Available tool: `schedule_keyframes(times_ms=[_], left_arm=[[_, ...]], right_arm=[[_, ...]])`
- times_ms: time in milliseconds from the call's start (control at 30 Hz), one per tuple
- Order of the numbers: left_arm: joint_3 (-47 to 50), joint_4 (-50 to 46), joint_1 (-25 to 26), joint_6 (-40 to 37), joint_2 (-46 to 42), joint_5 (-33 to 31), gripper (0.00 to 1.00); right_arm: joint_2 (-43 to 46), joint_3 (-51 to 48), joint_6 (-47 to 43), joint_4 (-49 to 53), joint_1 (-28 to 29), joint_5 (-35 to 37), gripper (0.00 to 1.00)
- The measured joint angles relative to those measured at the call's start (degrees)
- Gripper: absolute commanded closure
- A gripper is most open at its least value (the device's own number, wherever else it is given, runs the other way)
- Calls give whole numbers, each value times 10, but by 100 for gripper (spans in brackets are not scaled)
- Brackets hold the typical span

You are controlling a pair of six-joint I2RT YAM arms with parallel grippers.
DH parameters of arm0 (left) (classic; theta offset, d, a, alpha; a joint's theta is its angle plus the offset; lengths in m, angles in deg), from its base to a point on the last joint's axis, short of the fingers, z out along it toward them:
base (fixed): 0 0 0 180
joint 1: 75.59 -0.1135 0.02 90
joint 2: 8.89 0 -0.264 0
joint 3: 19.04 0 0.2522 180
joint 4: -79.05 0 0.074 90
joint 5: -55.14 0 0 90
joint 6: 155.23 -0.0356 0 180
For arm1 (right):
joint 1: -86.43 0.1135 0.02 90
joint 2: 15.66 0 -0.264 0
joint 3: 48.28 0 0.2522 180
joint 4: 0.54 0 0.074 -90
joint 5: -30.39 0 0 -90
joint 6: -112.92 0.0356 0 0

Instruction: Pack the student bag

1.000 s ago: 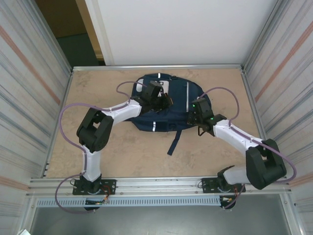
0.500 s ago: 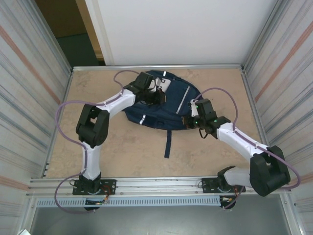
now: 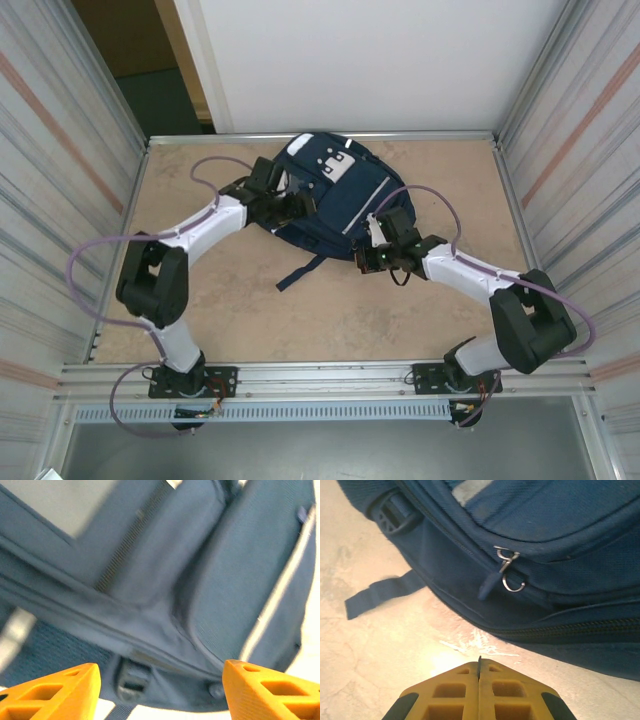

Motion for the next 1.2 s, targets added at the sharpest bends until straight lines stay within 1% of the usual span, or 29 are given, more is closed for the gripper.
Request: schedule_keyframes(times_ms=[67,200,267,433,600,667,700,733,767,833,867,1000,1067,1100,1167,1200], left_arm=[[9,18,30,23,-6,-3,33],[31,71,90,70,18,-25,32],[37,94,106,92,36,-35,32],[53,146,112,140,70,-74,34],[54,165,126,157,71,-134,43],[54,165,130,161,71,-150,49],[54,166,132,163,72,-156,56],[54,167,133,163,73,-161,72],[54,169,133,165,75,-166,85],[54,171,133,167,78,-172,98],[54,171,133,167,78,-174,100],[55,172,130,161,78,-172,100],[54,173,130,156,78,-167,100],[54,172,129,153,77,-163,98],[54,166,129,150,72,-156,90],[54,162,129,148,68,-156,83]], right_arm=[[6,-1,0,-7,0,-13,100],[29,-20,4,-26,0,-20,100],[37,-30,6,-27,-1,-21,100],[44,-40,6,-26,-6,-40,100],[52,-53,6,-32,-9,-49,100],[52,-55,6,-30,-14,-49,100],[52,-55,6,-30,-16,-49,100],[52,-55,6,-30,-17,-49,100],[52,-55,6,-27,-17,-45,100],[52,-51,7,-10,-17,-19,81],[52,-46,10,1,-17,-4,75],[52,-25,25,19,-17,27,64],[51,-18,42,14,-15,36,57],[50,-16,53,13,-14,43,57],[43,-7,82,13,-12,64,57],[38,-3,92,14,-12,70,57]])
